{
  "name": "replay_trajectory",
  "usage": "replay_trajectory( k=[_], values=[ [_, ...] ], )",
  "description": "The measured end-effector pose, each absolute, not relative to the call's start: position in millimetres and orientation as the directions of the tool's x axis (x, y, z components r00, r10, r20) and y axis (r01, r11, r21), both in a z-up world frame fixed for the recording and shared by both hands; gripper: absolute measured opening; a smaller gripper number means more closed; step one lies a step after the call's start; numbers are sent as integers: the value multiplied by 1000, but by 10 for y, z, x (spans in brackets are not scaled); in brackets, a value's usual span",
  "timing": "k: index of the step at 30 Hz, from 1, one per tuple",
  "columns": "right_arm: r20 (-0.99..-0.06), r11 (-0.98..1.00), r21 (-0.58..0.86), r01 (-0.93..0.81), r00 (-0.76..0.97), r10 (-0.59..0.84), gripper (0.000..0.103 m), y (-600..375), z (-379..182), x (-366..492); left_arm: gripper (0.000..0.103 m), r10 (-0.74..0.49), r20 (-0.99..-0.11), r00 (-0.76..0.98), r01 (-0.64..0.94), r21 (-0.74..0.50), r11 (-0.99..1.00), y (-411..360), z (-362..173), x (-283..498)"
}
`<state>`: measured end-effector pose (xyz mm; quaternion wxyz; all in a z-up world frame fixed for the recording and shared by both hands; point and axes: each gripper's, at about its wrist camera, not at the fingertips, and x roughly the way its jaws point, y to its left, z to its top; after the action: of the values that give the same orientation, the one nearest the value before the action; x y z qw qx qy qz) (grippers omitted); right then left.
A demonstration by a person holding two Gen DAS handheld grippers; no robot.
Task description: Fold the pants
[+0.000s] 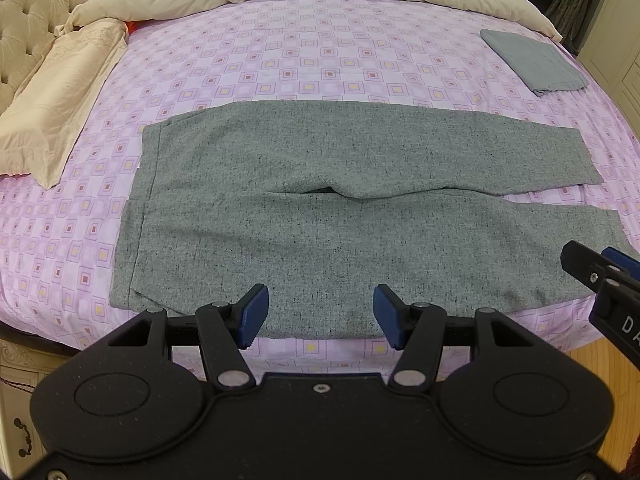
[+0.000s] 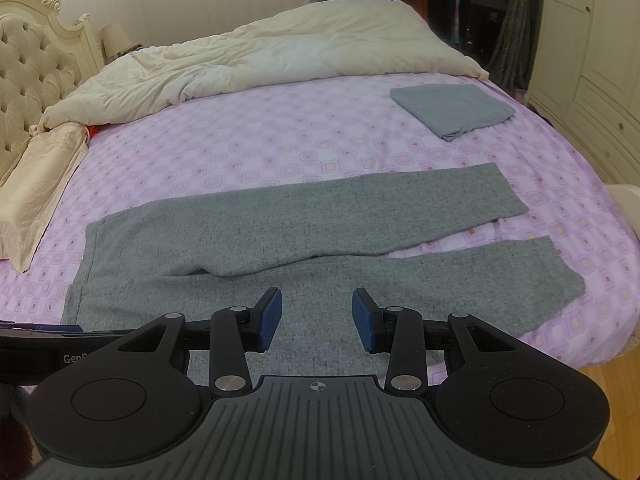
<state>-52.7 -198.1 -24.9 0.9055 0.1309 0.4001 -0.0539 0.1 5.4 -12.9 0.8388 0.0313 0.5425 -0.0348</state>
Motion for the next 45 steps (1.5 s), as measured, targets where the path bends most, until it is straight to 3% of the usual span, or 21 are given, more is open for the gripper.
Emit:
replay_trajectory(
  k=[45],
  values=[
    [-747, 955, 239, 178, 662, 64, 38, -2231, -365, -378, 62, 24, -924, 382, 88, 63, 994, -249, -188, 114]
  ],
)
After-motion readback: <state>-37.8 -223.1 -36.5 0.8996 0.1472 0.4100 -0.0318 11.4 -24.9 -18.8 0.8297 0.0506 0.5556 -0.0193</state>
